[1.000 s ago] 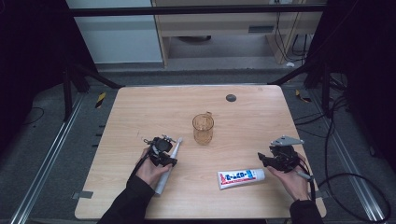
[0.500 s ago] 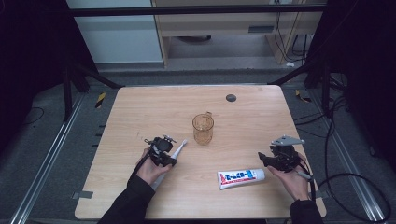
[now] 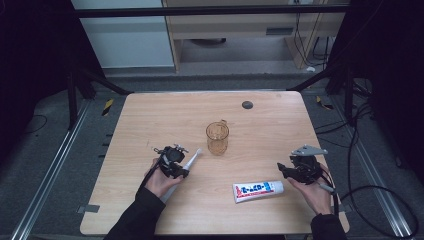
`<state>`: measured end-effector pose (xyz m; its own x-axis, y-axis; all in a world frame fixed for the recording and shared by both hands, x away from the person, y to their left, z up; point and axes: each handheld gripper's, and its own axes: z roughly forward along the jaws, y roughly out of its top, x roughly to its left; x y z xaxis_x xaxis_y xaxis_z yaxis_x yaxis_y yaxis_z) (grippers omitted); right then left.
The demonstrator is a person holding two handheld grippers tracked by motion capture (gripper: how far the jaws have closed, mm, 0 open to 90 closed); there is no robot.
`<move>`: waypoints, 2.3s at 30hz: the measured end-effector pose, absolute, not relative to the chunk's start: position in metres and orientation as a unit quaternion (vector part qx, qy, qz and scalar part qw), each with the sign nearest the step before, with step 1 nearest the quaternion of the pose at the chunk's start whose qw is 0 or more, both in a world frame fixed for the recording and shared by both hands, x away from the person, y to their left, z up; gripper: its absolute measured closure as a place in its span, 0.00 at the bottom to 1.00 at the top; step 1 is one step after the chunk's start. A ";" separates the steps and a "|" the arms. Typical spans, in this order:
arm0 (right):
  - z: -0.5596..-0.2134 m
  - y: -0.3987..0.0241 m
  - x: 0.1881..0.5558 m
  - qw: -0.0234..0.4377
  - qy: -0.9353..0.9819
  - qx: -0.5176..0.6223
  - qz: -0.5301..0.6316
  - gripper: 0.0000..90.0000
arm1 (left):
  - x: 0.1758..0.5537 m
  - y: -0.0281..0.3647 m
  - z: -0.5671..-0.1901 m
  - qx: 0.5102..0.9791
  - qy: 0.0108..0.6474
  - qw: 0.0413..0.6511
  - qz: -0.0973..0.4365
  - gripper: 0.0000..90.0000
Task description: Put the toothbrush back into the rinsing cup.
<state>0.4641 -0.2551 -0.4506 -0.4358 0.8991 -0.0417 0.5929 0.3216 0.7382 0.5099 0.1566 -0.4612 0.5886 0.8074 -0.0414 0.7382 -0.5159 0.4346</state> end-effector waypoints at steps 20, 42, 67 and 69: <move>-0.450 -0.257 0.464 0.234 0.780 0.478 0.331 0.50 | 0.499 0.180 -0.419 0.835 0.451 0.288 0.129 0.75; -0.447 -0.261 0.462 0.260 0.761 0.484 0.345 0.43 | 0.494 0.202 -0.382 0.758 0.456 0.401 0.239 0.75; -0.453 -0.263 0.464 0.276 0.749 0.486 0.356 0.28 | 0.529 0.172 -0.344 0.678 0.447 0.503 0.296 0.75; -0.453 -0.263 0.464 0.276 0.749 0.487 0.355 0.27 | 0.531 0.169 -0.342 0.672 0.446 0.508 0.303 0.75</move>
